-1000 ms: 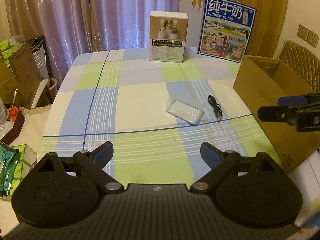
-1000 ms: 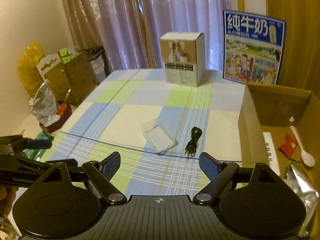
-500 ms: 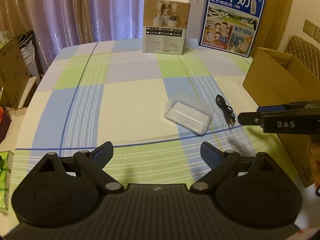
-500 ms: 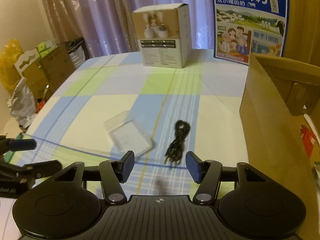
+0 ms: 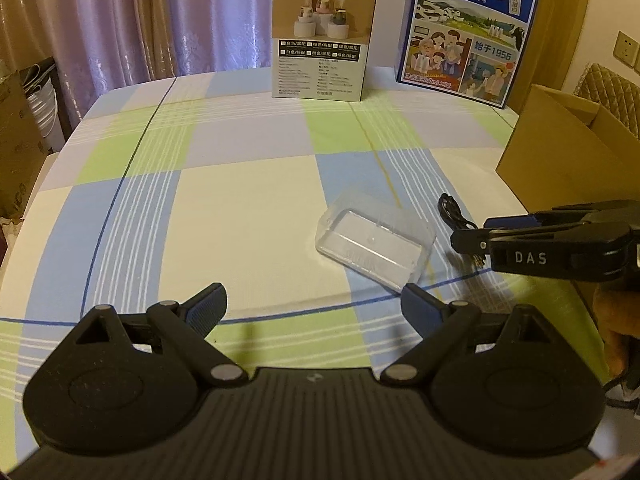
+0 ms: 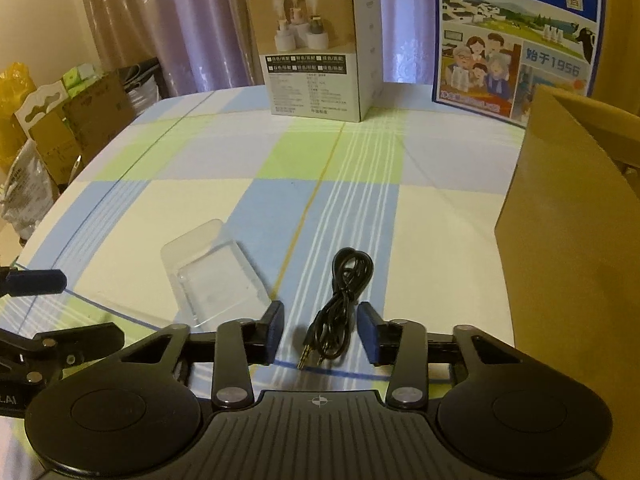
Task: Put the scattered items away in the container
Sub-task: 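Grasp the black cable with right tool while left tool grasps clear plastic tray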
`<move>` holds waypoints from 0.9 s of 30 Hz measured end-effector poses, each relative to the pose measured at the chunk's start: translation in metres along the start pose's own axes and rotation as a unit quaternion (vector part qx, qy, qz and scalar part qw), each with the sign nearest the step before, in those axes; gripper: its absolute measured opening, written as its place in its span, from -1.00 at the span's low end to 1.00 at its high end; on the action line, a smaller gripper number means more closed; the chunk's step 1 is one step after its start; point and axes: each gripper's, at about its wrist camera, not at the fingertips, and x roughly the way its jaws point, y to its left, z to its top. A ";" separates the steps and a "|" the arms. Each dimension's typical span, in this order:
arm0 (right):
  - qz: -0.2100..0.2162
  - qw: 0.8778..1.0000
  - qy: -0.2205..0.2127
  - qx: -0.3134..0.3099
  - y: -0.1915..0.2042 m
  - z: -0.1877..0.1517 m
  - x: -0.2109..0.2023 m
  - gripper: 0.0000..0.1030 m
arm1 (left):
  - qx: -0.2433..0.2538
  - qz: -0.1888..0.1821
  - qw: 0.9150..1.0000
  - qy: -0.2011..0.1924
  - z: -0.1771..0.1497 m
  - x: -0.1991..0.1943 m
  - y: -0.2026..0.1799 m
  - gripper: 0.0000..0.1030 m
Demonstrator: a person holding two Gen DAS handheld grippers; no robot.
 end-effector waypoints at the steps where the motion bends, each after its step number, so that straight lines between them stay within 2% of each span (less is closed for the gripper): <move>1: -0.001 1.000 0.001 -0.005 0.000 0.000 0.001 -0.46 | 0.000 0.002 1.000 0.000 0.001 0.002 0.000 0.78; 4: -0.001 1.000 0.001 -0.015 0.001 -0.002 0.004 -0.69 | -0.003 0.003 1.000 0.003 0.002 0.007 0.004 0.78; 9: 0.023 0.999 0.001 -0.032 0.008 -0.005 0.004 -0.76 | -0.002 0.006 1.000 0.004 0.001 0.008 0.008 0.78; 18: 0.113 0.990 0.018 -0.082 0.043 -0.027 -0.006 -0.86 | -0.006 0.012 1.000 0.003 0.001 0.002 0.015 0.78; 20: 0.103 0.992 0.012 -0.078 0.042 -0.030 -0.009 -0.89 | -0.004 0.009 1.000 0.001 0.003 0.003 0.012 0.78; 21: 0.091 0.993 0.010 -0.069 0.039 -0.031 -0.010 -0.97 | -0.001 0.008 1.000 0.000 0.004 0.004 0.010 0.78; 23: 0.070 0.996 0.005 -0.047 0.032 -0.033 -0.013 -0.97 | 0.010 0.001 1.000 -0.002 0.008 0.008 0.006 0.78; 27: 0.051 0.998 -0.002 -0.026 0.023 -0.035 -0.018 -0.96 | 0.058 -0.013 0.998 -0.010 0.015 0.021 -0.003 0.78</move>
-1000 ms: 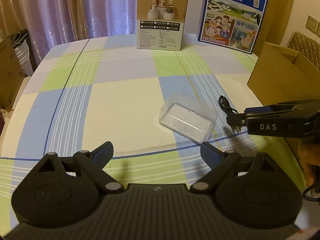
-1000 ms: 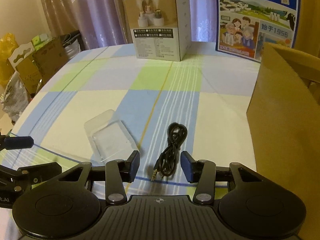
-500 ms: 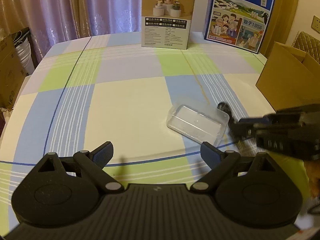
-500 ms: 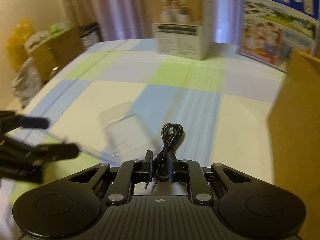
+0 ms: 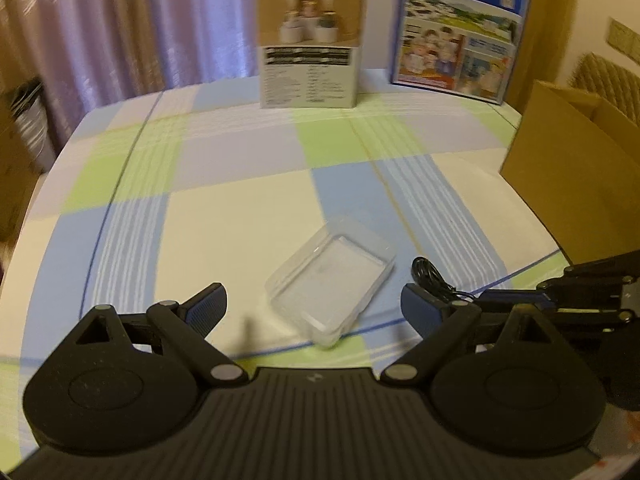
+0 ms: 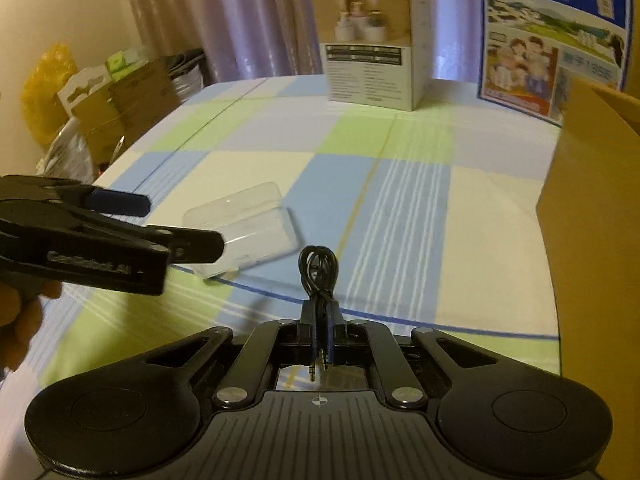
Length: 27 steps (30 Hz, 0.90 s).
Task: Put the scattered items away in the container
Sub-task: 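Grasp the black cable with right tool while left tool grasps clear plastic tray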
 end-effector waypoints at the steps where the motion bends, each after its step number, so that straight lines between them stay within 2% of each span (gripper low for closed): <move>1: 0.000 1.000 -0.001 -0.003 0.000 -0.001 0.000 -0.95 | 0.020 -0.002 1.000 -0.002 0.001 0.003 -0.002 0.78; 3: 0.002 1.000 0.000 -0.016 0.001 -0.002 0.000 -0.88 | 0.054 -0.007 0.999 -0.002 0.003 0.009 -0.005 0.78; 5: 0.004 1.000 0.002 -0.028 0.002 -0.004 0.001 -0.70 | 0.077 -0.018 0.997 0.004 0.003 0.016 -0.005 0.78; 7: 0.002 0.999 0.005 -0.037 0.003 -0.007 0.005 -0.39 | 0.091 -0.028 0.995 0.009 0.003 0.023 -0.004 0.77; 15: -0.003 0.996 0.006 -0.089 0.011 -0.014 0.015 -0.37 | 0.129 -0.039 0.991 0.019 0.002 0.039 -0.004 0.52; 16: -0.005 0.995 0.006 -0.095 0.012 -0.014 0.017 -0.37 | 0.135 -0.038 0.990 0.019 0.002 0.040 -0.005 0.35; 18: -0.005 0.995 0.006 -0.103 0.014 -0.012 0.020 -0.39 | 0.139 -0.036 0.989 0.024 0.001 0.041 -0.006 0.18; 19: -0.004 0.995 0.007 -0.104 0.014 -0.011 0.021 -0.57 | 0.136 -0.036 0.990 0.024 0.001 0.040 -0.006 0.13; 20: -0.004 0.995 0.008 -0.103 0.014 -0.011 0.021 -0.61 | 0.132 -0.036 0.990 0.025 0.001 0.039 -0.006 0.10; 22: -0.007 0.995 0.010 -0.094 0.013 -0.010 0.020 -0.62 | 0.121 -0.031 0.992 0.029 0.000 0.037 -0.004 0.02; 27: -0.003 0.999 0.022 -0.046 0.003 -0.016 0.006 -0.62 | 0.091 -0.030 0.995 0.040 -0.017 0.016 -0.002 0.01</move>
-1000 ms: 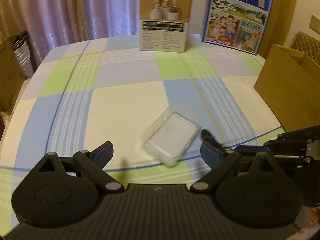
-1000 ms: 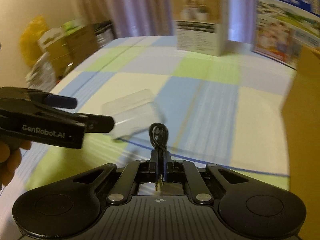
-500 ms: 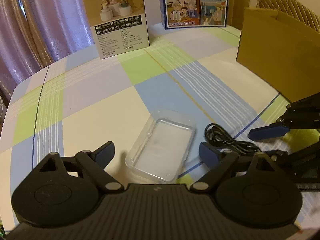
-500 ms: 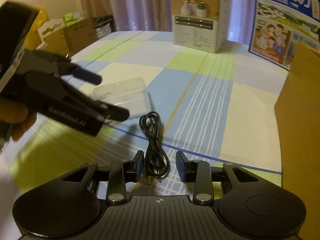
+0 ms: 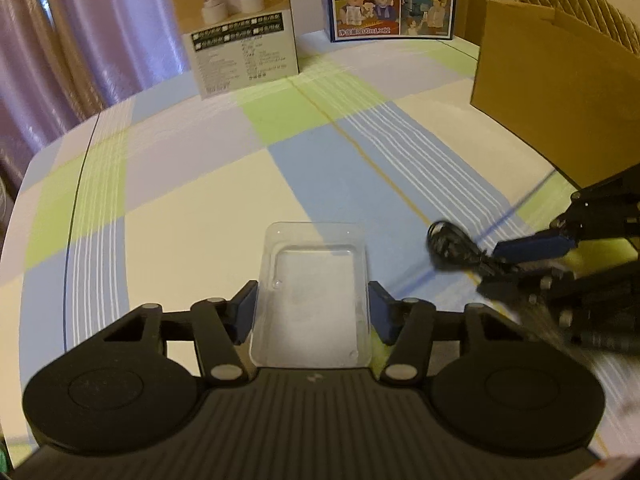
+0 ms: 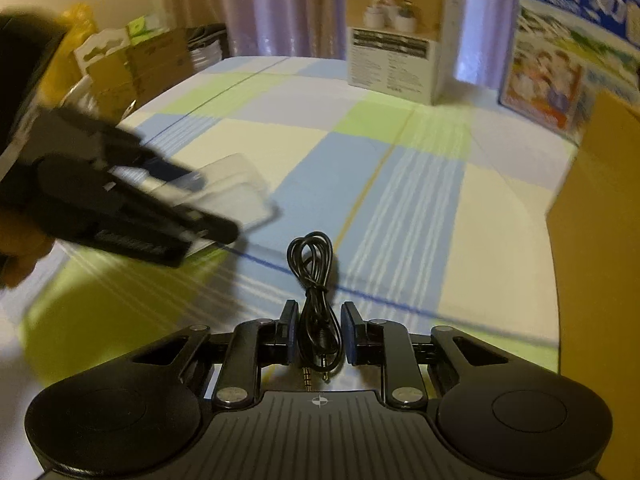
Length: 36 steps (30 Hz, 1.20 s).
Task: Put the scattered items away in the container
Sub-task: 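Grasp the black cable with right tool while left tool grasps clear plastic tray, then carry the black cable and clear tray over the cardboard box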
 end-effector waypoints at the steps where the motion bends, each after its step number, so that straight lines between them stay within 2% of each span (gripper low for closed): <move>1: 0.003 1.000 0.006 0.017 -0.003 -0.002 -0.005 -0.62 | -0.002 -0.001 1.000 0.003 -0.006 -0.006 -0.003 0.01; 5: 0.021 0.997 0.037 0.062 -0.007 -0.013 -0.026 -0.62 | -0.011 0.000 1.000 0.013 -0.037 -0.036 -0.019 0.01; 8: 0.026 0.997 0.051 0.057 -0.002 -0.023 -0.040 -0.62 | -0.017 -0.001 1.000 0.019 -0.058 -0.053 -0.031 0.01; 12: 0.015 0.999 0.041 0.033 0.004 -0.029 -0.046 -0.55 | -0.026 0.016 0.999 0.016 -0.076 -0.062 -0.043 0.07; 15: 0.005 1.000 0.029 0.010 0.012 -0.032 -0.044 -0.50 | -0.047 0.017 0.999 0.008 -0.080 -0.064 -0.043 0.12; 20: -0.002 0.999 0.015 -0.034 0.024 -0.038 -0.038 -0.48 | -0.053 0.021 0.998 0.000 -0.080 -0.061 -0.043 0.13; 26: -0.006 0.999 0.010 -0.047 0.026 -0.041 -0.034 -0.48 | -0.070 0.025 0.997 -0.005 -0.081 -0.059 -0.041 0.07; 27: -0.007 0.999 0.010 -0.047 0.027 -0.041 -0.034 -0.49 | -0.073 0.025 0.997 -0.006 -0.081 -0.059 -0.041 0.03; 29: -0.008 0.999 0.010 -0.048 0.028 -0.041 -0.034 -0.71 | -0.079 0.028 0.996 -0.007 -0.082 -0.060 -0.042 0.02; 36: -0.008 0.999 0.010 -0.044 0.028 -0.044 -0.038 -0.74 | -0.089 0.042 0.995 0.000 -0.082 -0.063 -0.049 -0.01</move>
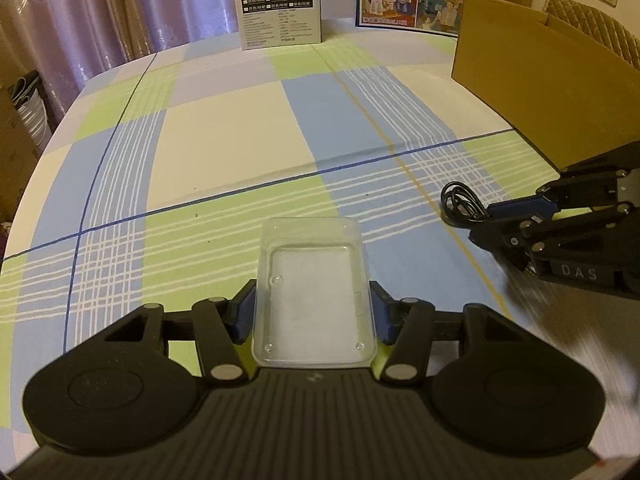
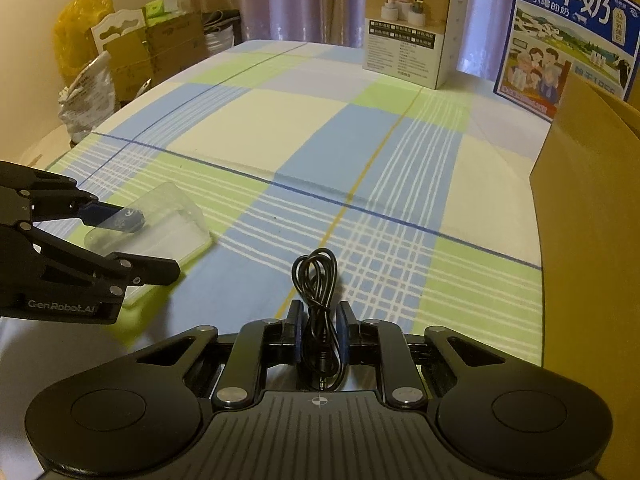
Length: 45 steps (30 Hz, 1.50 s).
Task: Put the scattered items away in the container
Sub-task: 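Carry the black cable and clear tray over the cardboard box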
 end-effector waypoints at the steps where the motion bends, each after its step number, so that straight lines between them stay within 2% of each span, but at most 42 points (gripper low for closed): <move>1: 0.000 1.000 0.000 0.000 0.000 0.000 0.000 -0.74 | -0.002 0.000 1.000 0.001 -0.001 -0.001 -0.001 -0.01; 16: -0.005 1.000 -0.015 0.007 0.006 0.000 -0.022 -0.74 | -0.008 0.000 1.000 0.009 -0.007 -0.024 -0.012 -0.01; 23: -0.007 0.999 -0.035 0.008 0.016 0.005 -0.048 -0.74 | -0.006 0.001 1.000 0.003 -0.005 -0.048 -0.019 -0.01; 30: -0.013 0.997 -0.074 0.029 0.014 0.020 -0.096 -0.74 | -0.005 -0.001 1.000 -0.020 0.013 -0.083 -0.030 -0.01; 37: -0.040 0.991 -0.114 0.052 -0.012 0.026 -0.162 -0.74 | 0.014 -0.020 0.998 -0.054 0.041 -0.120 -0.069 -0.01; 45: -0.100 0.983 -0.133 0.082 -0.076 0.014 -0.236 -0.74 | 0.034 -0.079 0.993 -0.085 0.081 -0.141 -0.145 -0.01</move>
